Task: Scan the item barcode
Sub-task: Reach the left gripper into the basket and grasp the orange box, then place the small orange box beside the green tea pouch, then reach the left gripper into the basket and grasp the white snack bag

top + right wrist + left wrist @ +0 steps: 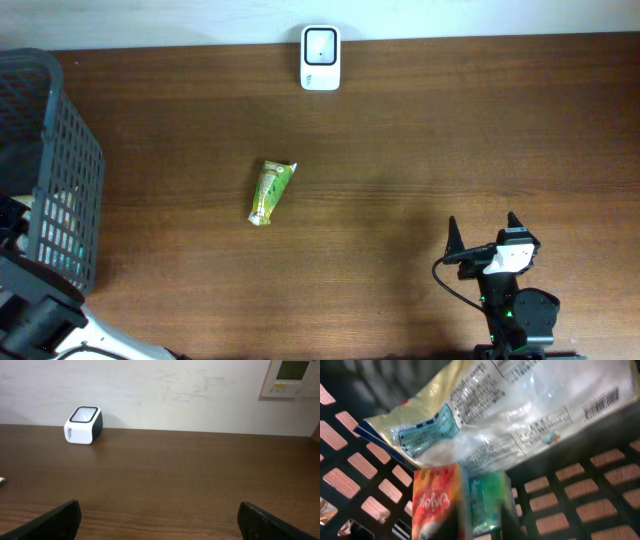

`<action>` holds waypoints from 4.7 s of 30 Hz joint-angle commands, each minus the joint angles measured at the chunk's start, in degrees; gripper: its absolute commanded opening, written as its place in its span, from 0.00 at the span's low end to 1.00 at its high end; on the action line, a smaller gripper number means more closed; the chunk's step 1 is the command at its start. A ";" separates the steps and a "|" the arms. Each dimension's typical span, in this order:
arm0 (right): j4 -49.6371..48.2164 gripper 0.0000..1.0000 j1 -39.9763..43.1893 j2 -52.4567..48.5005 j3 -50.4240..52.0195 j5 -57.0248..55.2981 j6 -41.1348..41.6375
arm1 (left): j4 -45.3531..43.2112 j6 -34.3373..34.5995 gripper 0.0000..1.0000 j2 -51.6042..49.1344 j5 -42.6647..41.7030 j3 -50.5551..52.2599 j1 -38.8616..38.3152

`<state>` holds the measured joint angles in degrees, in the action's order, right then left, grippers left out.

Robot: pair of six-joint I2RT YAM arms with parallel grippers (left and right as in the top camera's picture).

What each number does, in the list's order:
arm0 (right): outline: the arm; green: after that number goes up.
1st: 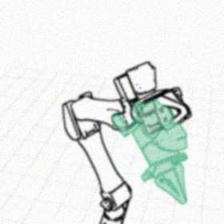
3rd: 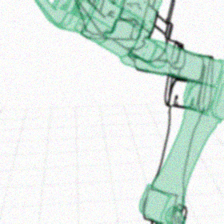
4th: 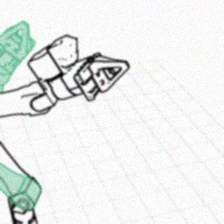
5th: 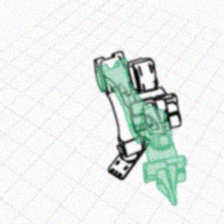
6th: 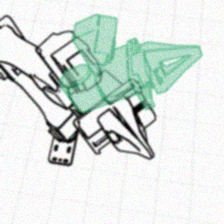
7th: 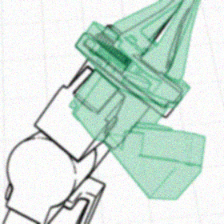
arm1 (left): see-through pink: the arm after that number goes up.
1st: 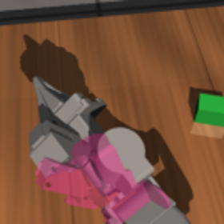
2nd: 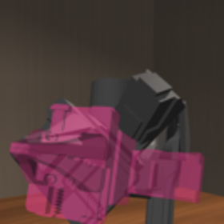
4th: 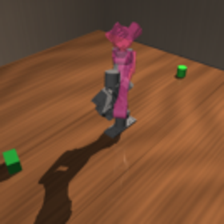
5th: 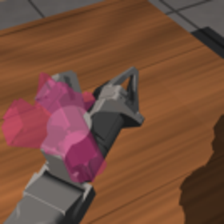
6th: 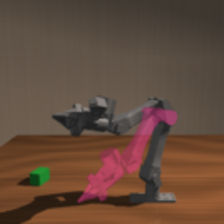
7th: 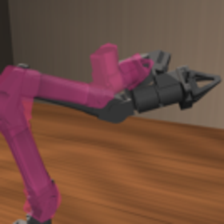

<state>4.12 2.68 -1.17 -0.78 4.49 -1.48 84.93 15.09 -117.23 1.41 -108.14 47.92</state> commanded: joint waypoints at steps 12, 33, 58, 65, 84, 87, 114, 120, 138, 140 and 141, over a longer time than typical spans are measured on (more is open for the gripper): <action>0.02 0.99 -0.42 0.33 0.46 -0.26 0.48 | -5.95 -1.95 0.01 -0.20 -2.08 14.51 0.15; 0.02 0.99 -0.42 0.33 0.46 -0.26 0.48 | 11.78 -1.90 0.00 0.81 -5.44 -43.89 -4.52; 0.02 0.99 -0.42 0.33 0.46 -0.26 0.48 | -25.14 -2.05 0.00 7.43 10.10 17.64 -57.68; 0.02 0.99 -0.42 0.33 0.46 -0.26 0.48 | -44.83 -5.99 0.00 7.43 7.39 35.41 -61.31; 0.02 0.99 -0.42 0.33 0.46 -0.26 0.48 | -21.29 -2.58 0.52 23.15 11.96 -3.93 -50.56; 0.02 0.99 -0.42 0.33 0.46 -0.26 0.48 | -16.70 2.51 0.58 27.41 11.93 -6.71 -36.61; 0.02 0.99 -0.42 0.33 0.46 -0.26 0.48 | -33.29 -26.38 1.00 7.54 -2.12 24.74 1.01; 0.02 0.99 -0.42 0.33 0.46 -0.26 0.48 | -33.33 -28.44 0.99 2.21 -2.10 25.24 1.01; 0.02 0.99 -0.42 0.33 0.46 -0.26 0.48 | -23.02 -27.15 0.05 7.28 -7.08 0.02 0.59; 0.02 0.99 -0.42 0.33 0.46 -0.26 0.48 | -21.27 -27.12 0.04 9.84 -11.08 -6.88 -0.11; 0.02 0.99 -0.42 0.33 0.46 -0.26 0.48 | -20.98 -26.75 0.03 11.69 -14.84 -10.58 -0.74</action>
<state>4.10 2.68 -1.23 -0.78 4.47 -1.48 63.40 -12.58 -113.58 -4.32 -109.43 48.42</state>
